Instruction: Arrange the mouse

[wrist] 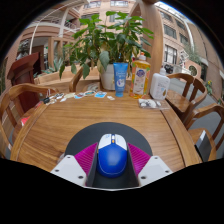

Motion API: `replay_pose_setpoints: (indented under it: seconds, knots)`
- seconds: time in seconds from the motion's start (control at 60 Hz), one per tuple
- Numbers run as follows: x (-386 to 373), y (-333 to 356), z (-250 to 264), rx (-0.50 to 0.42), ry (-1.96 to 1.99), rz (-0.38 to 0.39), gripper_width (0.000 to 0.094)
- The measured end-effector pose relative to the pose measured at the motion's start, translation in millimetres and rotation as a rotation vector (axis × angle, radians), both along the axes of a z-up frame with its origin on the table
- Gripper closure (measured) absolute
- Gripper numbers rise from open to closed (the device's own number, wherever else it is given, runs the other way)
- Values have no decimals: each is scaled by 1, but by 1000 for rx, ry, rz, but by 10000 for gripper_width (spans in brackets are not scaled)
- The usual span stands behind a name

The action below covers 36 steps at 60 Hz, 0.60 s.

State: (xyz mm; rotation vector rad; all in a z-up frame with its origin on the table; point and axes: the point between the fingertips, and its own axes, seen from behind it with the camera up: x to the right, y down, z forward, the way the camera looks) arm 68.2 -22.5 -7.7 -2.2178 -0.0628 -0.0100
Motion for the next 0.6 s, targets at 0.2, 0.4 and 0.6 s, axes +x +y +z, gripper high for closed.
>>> replay_pose_setpoints:
  seconds: [0.2,0.4,0.6]
  knots:
    - [-7,-28,52,43,47,1,88]
    - [-10,-84,122,121,18,-10,78]
    - [-16,-152,163,145,3,-18,79]
